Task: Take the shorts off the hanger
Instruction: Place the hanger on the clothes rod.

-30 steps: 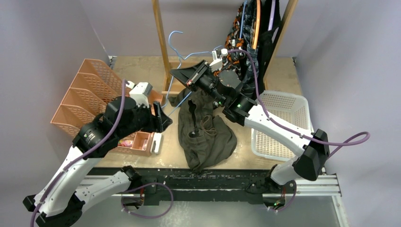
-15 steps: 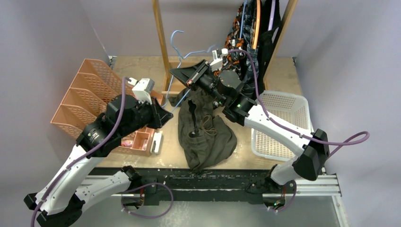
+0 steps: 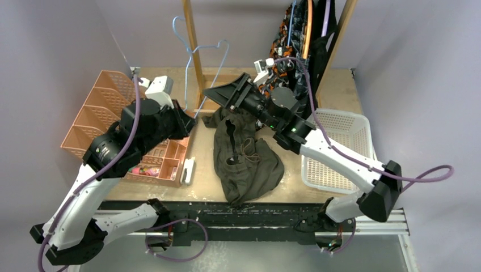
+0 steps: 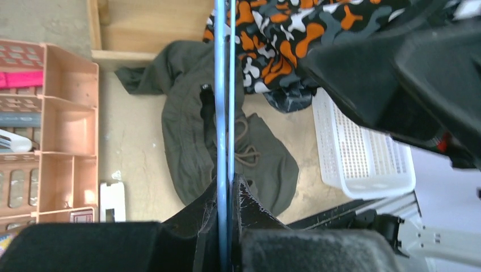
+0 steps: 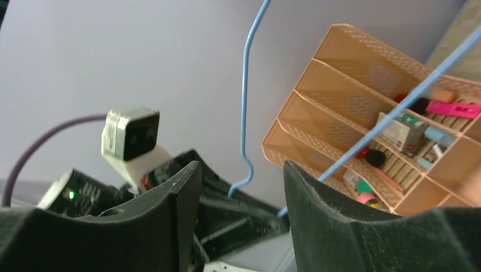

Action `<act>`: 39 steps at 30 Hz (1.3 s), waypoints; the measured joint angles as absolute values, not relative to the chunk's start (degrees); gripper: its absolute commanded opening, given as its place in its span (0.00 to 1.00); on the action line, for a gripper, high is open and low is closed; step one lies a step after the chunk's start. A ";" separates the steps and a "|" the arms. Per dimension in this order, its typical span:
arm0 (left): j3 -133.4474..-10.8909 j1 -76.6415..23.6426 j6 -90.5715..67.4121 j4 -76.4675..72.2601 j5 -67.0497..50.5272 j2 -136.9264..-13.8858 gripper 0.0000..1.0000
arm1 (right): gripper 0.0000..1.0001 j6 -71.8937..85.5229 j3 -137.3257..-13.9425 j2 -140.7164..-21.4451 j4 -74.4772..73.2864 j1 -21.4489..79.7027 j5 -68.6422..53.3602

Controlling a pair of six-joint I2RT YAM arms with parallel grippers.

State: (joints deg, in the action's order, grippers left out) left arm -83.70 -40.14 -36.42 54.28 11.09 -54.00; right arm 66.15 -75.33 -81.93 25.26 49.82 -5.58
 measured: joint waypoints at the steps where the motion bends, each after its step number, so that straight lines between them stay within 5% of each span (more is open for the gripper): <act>1: -85.36 -40.14 -36.38 54.76 12.10 -55.13 0.00 | 0.58 65.19 -75.22 -80.97 24.43 49.82 -5.50; 16: -110.89 -40.14 -30.22 59.79 21.34 -78.46 0.00 | 0.58 51.79 -68.82 -50.13 1.54 49.80 12.91; 28: -129.73 -38.98 -25.85 60.36 24.23 -92.86 0.00 | 0.58 56.47 -58.74 -43.81 -8.80 49.80 13.87; 39: -133.64 -32.71 -25.69 62.24 19.14 -99.63 0.00 | 0.58 58.67 -57.45 -41.45 -11.42 49.80 14.11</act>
State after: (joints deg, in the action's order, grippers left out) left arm -133.64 -32.71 -25.69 62.24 19.14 -99.63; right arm 58.67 -57.45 -41.45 -11.42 49.80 14.11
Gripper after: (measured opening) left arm 0.024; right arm 0.581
